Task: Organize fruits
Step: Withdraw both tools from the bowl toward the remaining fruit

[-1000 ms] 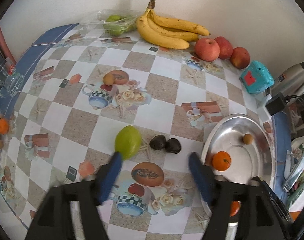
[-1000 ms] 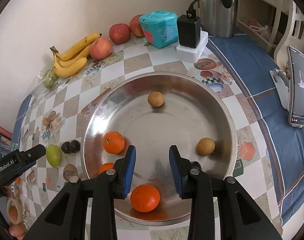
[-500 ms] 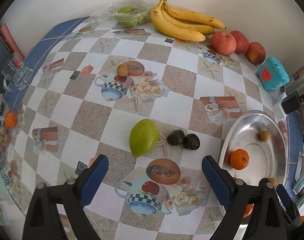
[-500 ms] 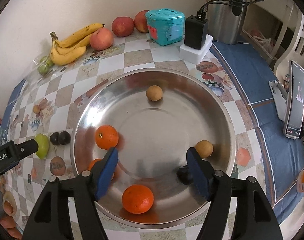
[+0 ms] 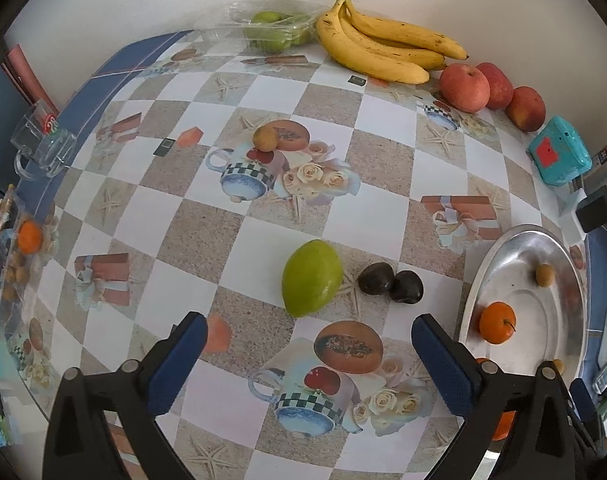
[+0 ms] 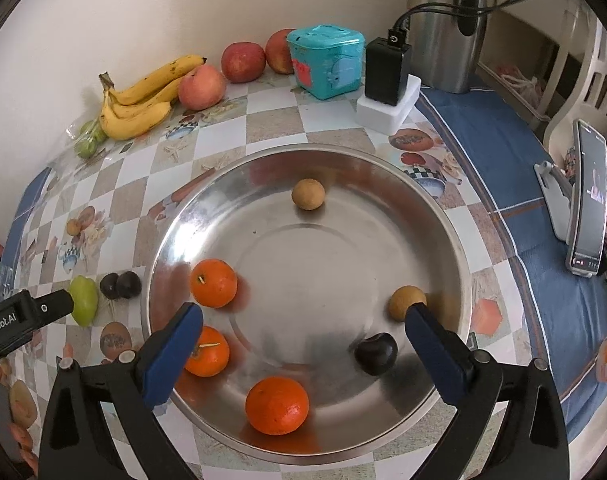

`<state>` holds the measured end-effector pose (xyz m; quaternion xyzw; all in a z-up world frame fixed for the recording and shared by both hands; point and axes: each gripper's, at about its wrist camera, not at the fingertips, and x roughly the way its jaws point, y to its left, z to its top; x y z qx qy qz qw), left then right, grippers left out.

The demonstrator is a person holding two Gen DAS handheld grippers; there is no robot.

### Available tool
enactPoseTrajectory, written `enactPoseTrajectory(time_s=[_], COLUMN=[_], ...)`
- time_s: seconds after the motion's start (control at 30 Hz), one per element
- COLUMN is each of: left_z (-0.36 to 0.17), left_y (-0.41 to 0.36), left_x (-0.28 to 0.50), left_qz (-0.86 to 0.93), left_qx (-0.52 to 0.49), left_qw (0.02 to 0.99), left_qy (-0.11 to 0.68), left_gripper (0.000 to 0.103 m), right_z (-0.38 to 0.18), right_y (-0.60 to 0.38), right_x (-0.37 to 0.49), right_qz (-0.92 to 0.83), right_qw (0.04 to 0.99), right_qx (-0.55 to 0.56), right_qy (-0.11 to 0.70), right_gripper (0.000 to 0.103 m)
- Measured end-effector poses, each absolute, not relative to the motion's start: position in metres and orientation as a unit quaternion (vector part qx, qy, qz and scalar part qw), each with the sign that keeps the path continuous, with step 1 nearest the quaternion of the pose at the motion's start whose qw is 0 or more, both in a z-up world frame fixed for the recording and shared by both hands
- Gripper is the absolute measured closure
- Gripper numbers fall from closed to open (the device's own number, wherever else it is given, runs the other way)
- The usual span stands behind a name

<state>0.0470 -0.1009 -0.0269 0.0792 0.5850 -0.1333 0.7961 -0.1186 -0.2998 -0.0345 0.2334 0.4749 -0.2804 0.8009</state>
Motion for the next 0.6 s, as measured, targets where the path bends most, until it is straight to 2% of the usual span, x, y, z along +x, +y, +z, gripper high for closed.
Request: enactPoseTrajectory(time_s=[0.6], left_z=[-0.019], left_y=[-0.048], left_x=[0.083], left_qz=[-0.092], left_qx=[0.036], left_qw=[0.807], left_qy=[0.582], left_gripper=[0.0], right_z=[-0.031], right_y=[-0.263], right_x=[-0.087], right_qz=[-0.22], right_qw=[0.811], right_qx=[0.225], right_qy=[0.493], right_gripper=[0.002])
